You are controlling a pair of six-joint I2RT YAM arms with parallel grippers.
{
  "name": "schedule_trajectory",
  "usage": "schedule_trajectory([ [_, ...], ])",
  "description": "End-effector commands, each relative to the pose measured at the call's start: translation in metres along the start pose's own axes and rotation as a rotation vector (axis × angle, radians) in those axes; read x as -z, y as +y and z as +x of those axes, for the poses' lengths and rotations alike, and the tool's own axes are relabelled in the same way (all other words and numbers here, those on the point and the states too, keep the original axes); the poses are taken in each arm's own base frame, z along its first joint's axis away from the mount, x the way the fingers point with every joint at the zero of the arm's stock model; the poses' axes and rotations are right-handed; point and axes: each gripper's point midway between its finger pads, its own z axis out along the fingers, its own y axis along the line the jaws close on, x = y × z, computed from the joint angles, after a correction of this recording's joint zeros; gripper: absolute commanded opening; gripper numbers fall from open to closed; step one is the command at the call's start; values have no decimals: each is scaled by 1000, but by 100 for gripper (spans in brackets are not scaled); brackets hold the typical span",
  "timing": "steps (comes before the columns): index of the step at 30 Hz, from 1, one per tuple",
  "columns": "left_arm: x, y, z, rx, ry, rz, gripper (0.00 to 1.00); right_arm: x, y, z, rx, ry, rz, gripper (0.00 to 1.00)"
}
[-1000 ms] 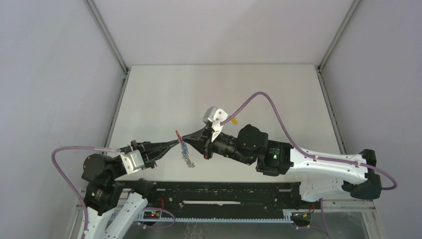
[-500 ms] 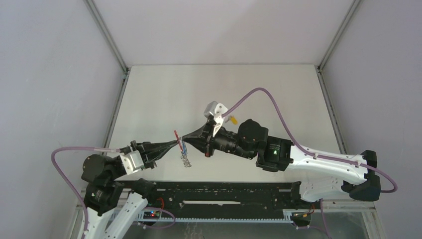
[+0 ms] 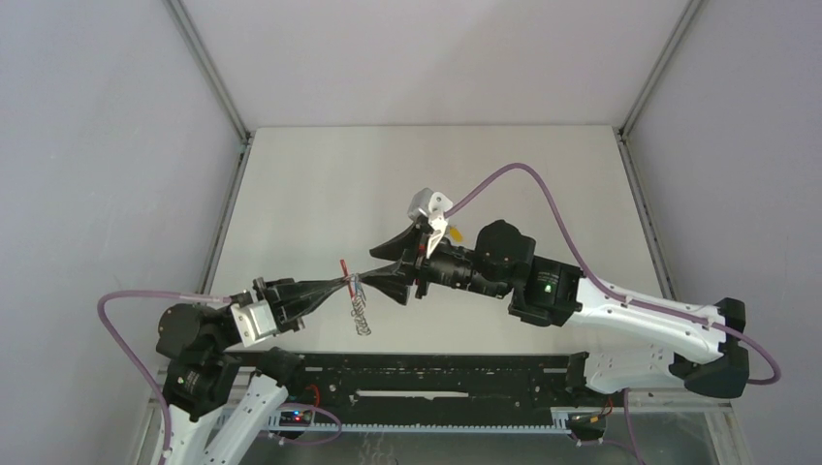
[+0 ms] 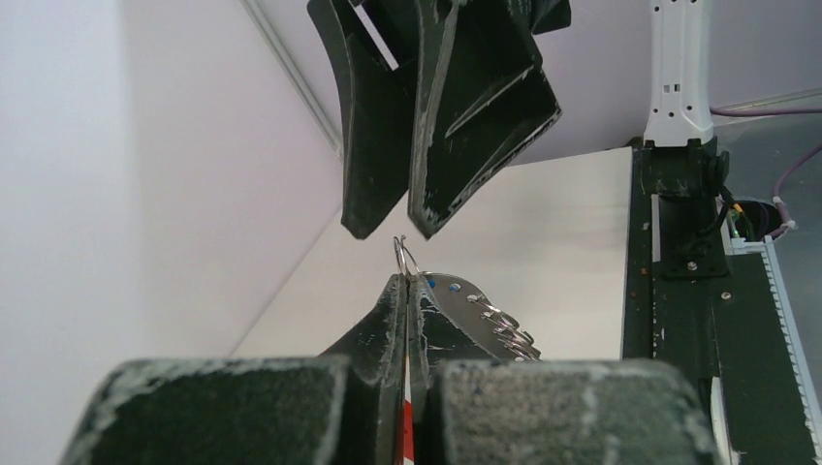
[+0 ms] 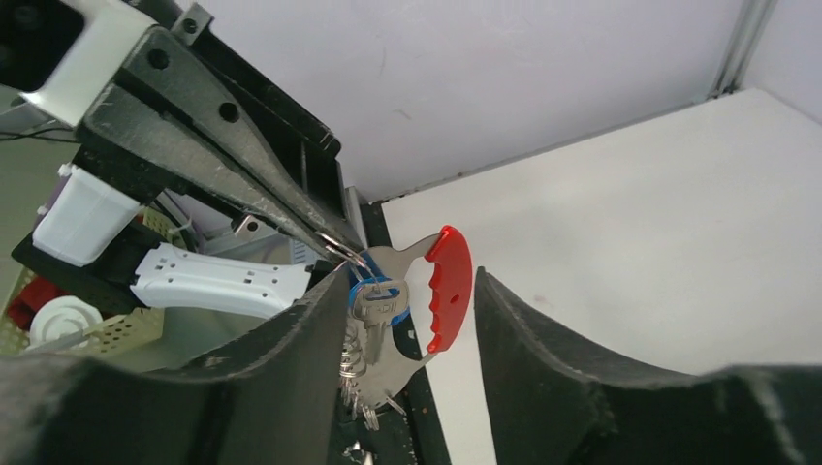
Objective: Put the keys on the keyring
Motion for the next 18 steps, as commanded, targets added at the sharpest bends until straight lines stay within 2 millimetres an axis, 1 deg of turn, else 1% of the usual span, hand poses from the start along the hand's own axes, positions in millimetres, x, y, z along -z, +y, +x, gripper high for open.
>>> schedule_trajectory([
  [1,-1,-1,-9,-14,-33,14,0,22,16,-42,61,-87,-86,62],
  [3,-2,-1,-10,-1,-35,15,0,28,19,-47,83,-96,-119,66],
  [5,-3,-1,-12,11,-39,18,0,33,20,-43,89,-61,-155,69],
  [8,-4,-3,-15,32,-46,33,0,36,19,-43,117,-36,-188,71],
  [11,-5,-8,-17,63,-49,67,0,35,24,-44,154,-30,-250,71],
  [15,-7,-15,-19,103,-53,112,0,33,32,-47,189,-4,-388,69],
  [18,-7,-17,-21,115,-55,129,0,35,42,-41,199,36,-503,68],
])
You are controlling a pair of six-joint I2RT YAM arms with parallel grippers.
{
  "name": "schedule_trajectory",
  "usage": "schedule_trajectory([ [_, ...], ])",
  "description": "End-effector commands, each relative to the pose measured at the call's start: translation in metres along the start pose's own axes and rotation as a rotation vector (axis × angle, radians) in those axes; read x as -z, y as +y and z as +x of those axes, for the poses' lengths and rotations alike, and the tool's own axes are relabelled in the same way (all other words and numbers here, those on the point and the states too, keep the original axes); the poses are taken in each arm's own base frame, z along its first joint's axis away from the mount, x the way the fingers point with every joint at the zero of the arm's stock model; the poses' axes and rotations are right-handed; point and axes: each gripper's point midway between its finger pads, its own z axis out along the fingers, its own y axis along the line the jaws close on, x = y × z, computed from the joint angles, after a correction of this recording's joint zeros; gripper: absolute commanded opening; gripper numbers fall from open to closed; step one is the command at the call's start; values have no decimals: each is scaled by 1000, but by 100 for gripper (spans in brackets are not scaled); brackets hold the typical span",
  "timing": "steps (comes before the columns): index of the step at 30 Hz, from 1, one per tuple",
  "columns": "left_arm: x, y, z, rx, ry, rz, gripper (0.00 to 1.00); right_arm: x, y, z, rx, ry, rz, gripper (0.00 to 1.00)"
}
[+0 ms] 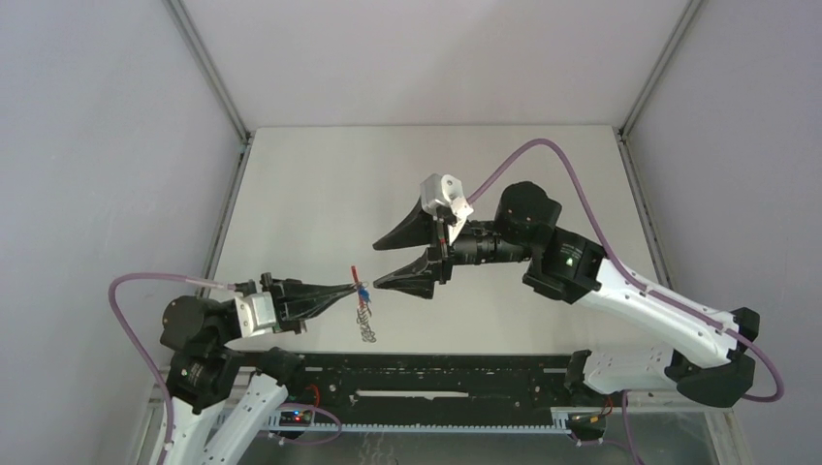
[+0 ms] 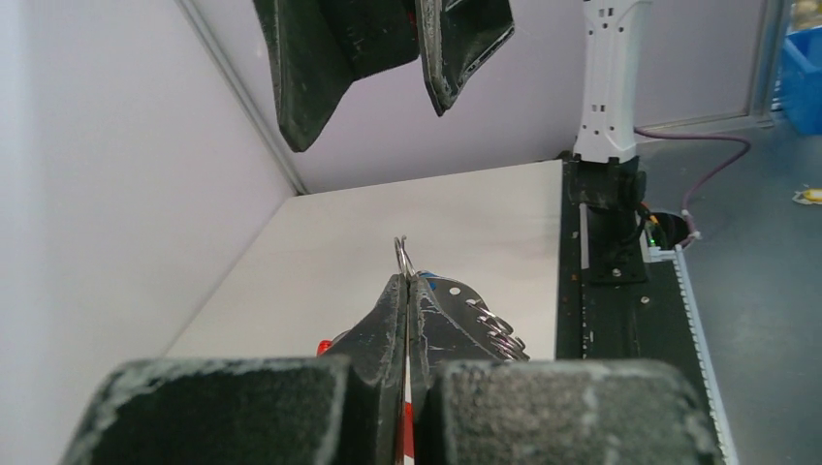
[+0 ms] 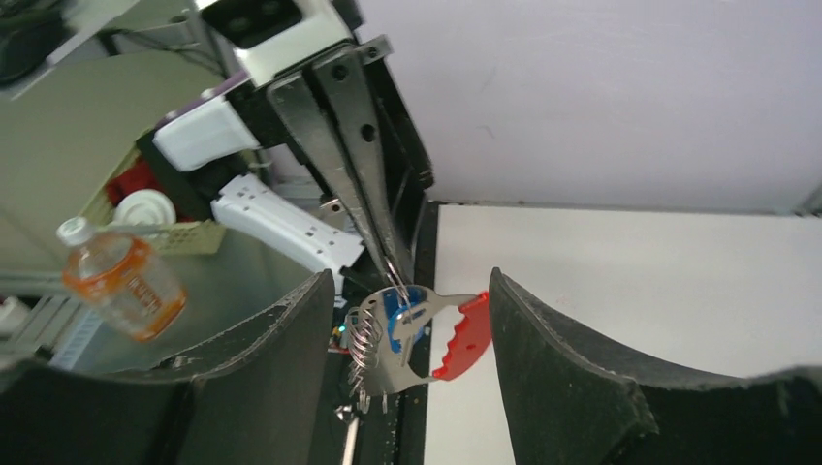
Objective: Put the keys on the keyring
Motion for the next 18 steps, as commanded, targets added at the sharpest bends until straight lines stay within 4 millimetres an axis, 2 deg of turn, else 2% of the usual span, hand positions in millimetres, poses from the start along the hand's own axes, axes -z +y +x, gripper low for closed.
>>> schedule_trajectory([
  [1,-2,-7,-20,5,-43,50,0,0,30,-3,43,35,-245,67],
  [5,-2,-9,-22,13,-47,63,0,-4,36,3,39,67,-315,65],
  [8,-3,-10,-25,9,-50,72,0,-7,36,7,41,74,-335,60],
  [14,-2,-13,-27,35,-51,83,0,-12,37,4,40,55,-356,47],
  [18,-2,-14,-29,33,-54,84,0,-16,32,5,33,55,-338,47],
])
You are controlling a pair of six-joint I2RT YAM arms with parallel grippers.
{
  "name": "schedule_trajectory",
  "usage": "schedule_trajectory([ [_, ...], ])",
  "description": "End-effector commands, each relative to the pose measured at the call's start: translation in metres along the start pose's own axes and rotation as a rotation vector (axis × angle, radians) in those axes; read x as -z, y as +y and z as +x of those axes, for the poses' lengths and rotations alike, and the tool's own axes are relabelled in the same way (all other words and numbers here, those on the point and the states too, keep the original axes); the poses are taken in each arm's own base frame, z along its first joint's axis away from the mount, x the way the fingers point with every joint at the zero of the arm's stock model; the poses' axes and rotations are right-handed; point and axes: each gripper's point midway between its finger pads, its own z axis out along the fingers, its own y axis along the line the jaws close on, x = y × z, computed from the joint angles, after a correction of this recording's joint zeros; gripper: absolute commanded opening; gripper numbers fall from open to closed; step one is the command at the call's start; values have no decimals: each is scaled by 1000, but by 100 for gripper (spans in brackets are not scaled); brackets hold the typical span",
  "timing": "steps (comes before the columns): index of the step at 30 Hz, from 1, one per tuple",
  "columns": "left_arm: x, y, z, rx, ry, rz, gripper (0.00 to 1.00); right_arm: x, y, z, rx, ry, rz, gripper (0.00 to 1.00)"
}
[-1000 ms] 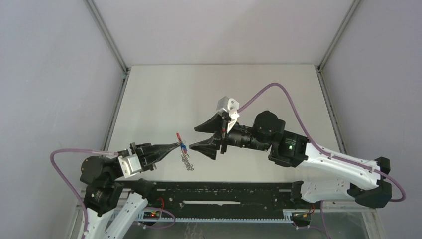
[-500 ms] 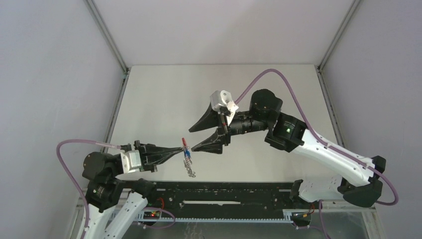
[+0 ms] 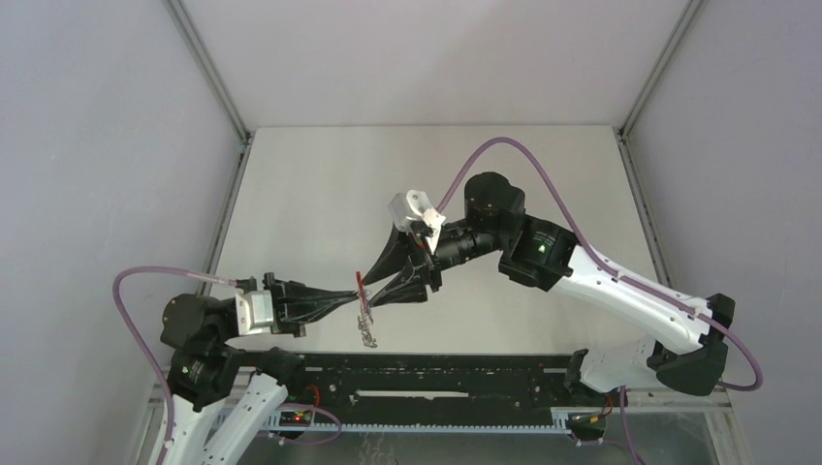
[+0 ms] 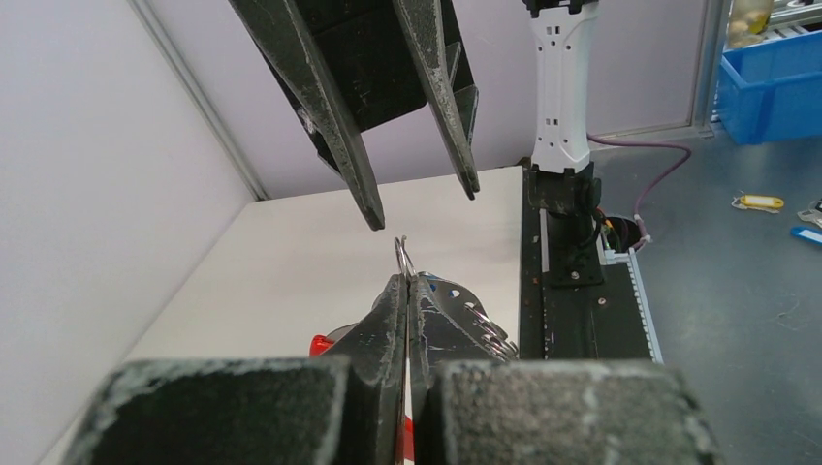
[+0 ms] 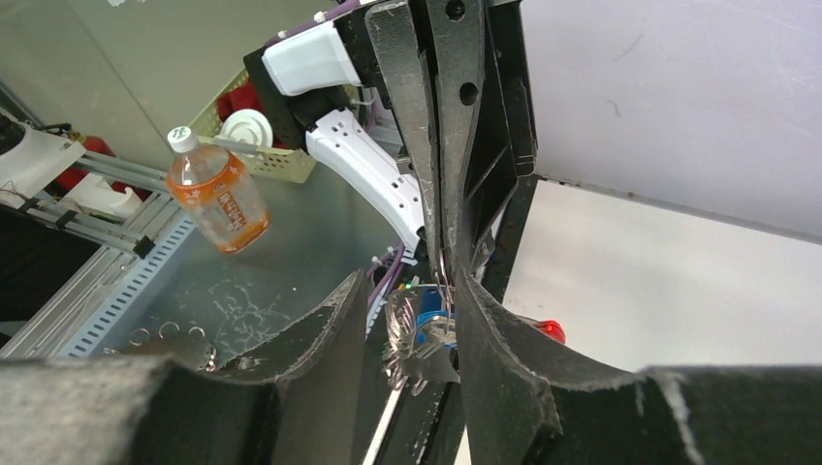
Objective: Put the keys on the keyring
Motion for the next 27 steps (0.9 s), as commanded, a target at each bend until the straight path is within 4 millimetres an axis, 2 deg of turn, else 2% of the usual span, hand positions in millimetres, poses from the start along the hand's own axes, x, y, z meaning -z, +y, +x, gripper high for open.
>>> schedule_trajectory([
  [1,0,-3,-26,-43,-44,13,0,0,1,-22,47,-46,-11,46],
  [8,0,-4,-27,-46,-46,18,0,-5,-4,-19,41,-35,-6,46],
  [18,0,-4,-29,-52,-49,14,0,-9,-9,-16,30,-28,3,35],
  [20,1,-4,-28,-53,-49,14,0,-9,-10,-17,31,-32,12,27],
  [24,1,-4,-22,-62,-33,14,0,-7,-12,-22,38,-46,39,4],
  [25,1,-3,-19,-70,-24,12,0,-7,-11,-23,39,-47,46,0],
  [27,2,-1,-11,-69,-2,5,0,-7,-10,-23,41,-40,59,0],
])
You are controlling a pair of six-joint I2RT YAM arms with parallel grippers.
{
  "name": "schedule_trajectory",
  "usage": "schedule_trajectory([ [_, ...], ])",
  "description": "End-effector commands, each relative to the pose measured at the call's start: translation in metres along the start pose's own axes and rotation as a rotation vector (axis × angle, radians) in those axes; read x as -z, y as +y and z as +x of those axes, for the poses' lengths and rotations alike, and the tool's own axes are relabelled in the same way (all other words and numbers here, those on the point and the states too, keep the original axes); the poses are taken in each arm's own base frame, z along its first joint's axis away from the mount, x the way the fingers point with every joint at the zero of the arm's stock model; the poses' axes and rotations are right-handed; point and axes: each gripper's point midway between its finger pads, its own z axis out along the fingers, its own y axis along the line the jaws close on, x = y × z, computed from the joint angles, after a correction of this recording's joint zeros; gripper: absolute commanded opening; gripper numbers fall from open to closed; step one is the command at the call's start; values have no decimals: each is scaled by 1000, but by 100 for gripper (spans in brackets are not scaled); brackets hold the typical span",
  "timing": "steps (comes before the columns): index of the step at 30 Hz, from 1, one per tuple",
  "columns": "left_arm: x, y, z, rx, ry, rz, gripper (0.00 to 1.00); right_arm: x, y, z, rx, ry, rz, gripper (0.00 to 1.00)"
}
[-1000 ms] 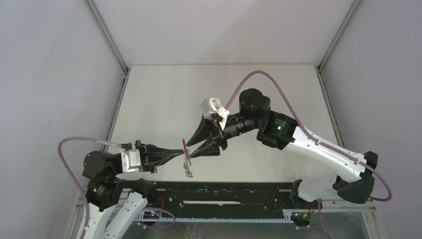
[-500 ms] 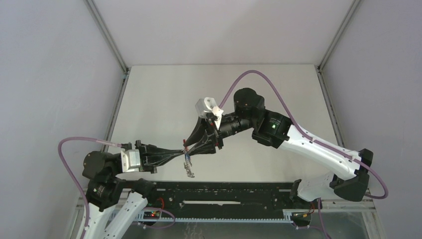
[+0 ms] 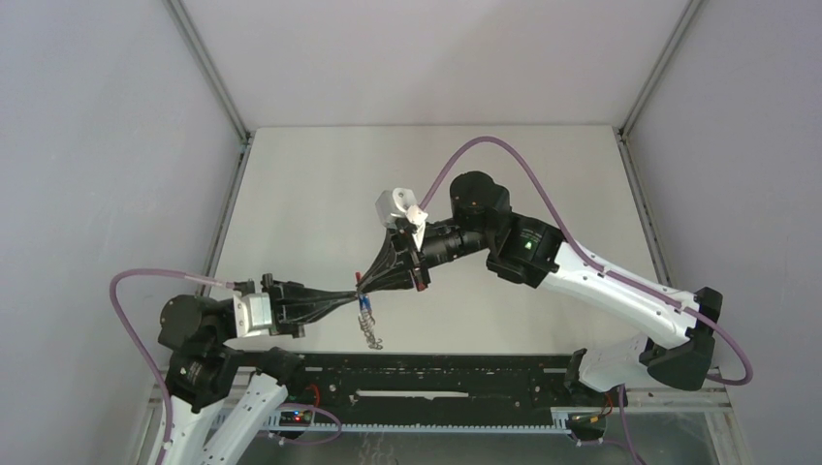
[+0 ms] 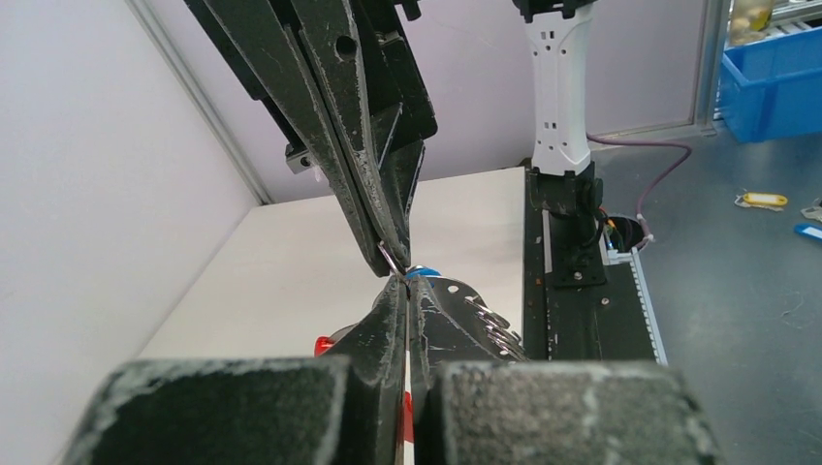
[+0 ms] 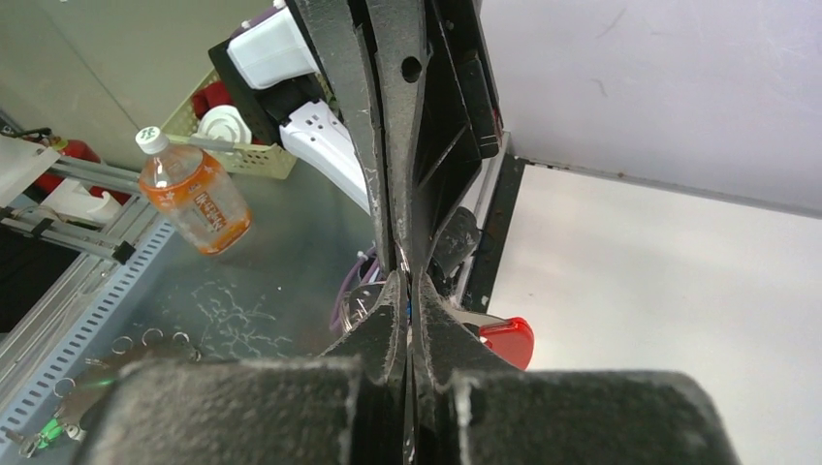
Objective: Put the keys on the keyring
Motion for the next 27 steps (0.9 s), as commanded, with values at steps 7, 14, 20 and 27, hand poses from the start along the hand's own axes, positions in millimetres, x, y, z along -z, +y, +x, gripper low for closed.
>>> schedule_trajectory([
  [7,3,12,16,-15,110,-42,22,3,2,-5,41,114,127,0],
  [14,4,1,22,28,177,39,27,1,-2,14,76,311,208,0],
  [20,9,-17,19,30,222,152,27,1,-8,25,84,421,249,0],
  [27,15,-26,24,49,262,184,34,-1,-11,27,106,469,271,0],
])
